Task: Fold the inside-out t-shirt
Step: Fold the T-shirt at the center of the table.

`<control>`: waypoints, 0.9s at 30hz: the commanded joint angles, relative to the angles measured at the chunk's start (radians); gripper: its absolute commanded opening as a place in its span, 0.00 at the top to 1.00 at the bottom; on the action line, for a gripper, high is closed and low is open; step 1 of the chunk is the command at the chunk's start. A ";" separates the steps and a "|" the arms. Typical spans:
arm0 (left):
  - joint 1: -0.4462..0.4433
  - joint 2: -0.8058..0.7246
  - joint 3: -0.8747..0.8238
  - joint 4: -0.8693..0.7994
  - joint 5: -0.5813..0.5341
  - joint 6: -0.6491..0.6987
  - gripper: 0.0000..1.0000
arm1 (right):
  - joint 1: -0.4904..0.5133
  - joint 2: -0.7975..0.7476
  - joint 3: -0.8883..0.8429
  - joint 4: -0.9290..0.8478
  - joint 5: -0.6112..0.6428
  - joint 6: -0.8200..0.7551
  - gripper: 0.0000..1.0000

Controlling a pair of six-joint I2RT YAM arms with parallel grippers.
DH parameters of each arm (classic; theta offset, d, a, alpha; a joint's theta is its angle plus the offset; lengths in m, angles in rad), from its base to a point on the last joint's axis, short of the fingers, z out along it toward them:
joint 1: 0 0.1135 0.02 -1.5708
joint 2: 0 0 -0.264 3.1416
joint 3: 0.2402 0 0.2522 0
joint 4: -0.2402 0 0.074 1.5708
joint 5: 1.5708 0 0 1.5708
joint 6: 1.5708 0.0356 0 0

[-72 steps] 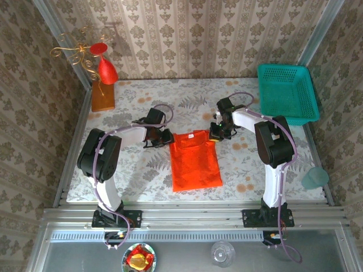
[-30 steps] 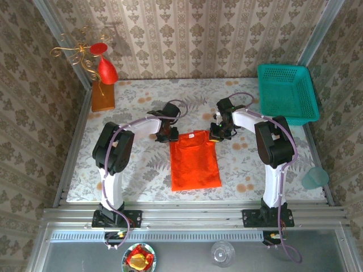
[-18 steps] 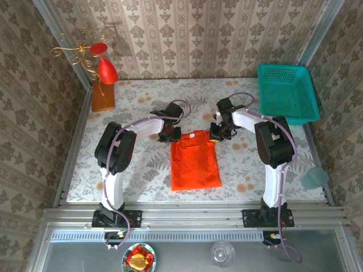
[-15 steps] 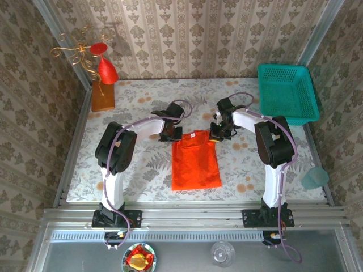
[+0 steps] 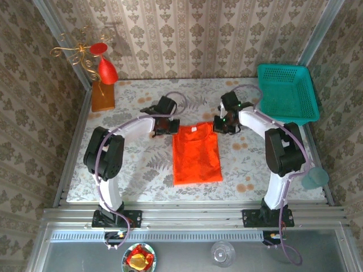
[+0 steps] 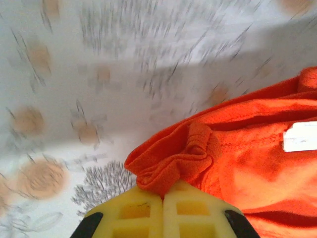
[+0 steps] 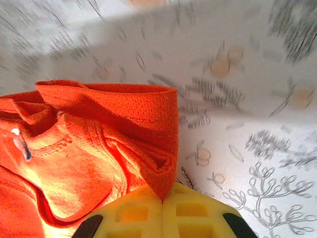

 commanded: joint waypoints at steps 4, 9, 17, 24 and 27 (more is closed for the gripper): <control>0.068 -0.093 0.241 -0.005 0.076 0.168 1.00 | -0.049 -0.094 0.241 -0.015 0.078 -0.083 1.00; 0.097 -0.168 0.252 0.052 0.175 0.205 1.00 | -0.061 -0.142 0.318 -0.005 0.011 -0.138 1.00; 0.142 -0.376 -0.195 0.282 0.377 0.144 1.00 | -0.025 -0.339 -0.039 0.102 -0.092 -0.136 1.00; 0.059 -0.692 -0.670 0.411 0.354 0.002 1.00 | 0.145 -0.568 -0.415 0.132 -0.076 -0.039 1.00; 0.011 -0.802 -0.769 0.381 0.299 -0.032 1.00 | 0.215 -0.636 -0.496 0.132 -0.048 0.025 1.00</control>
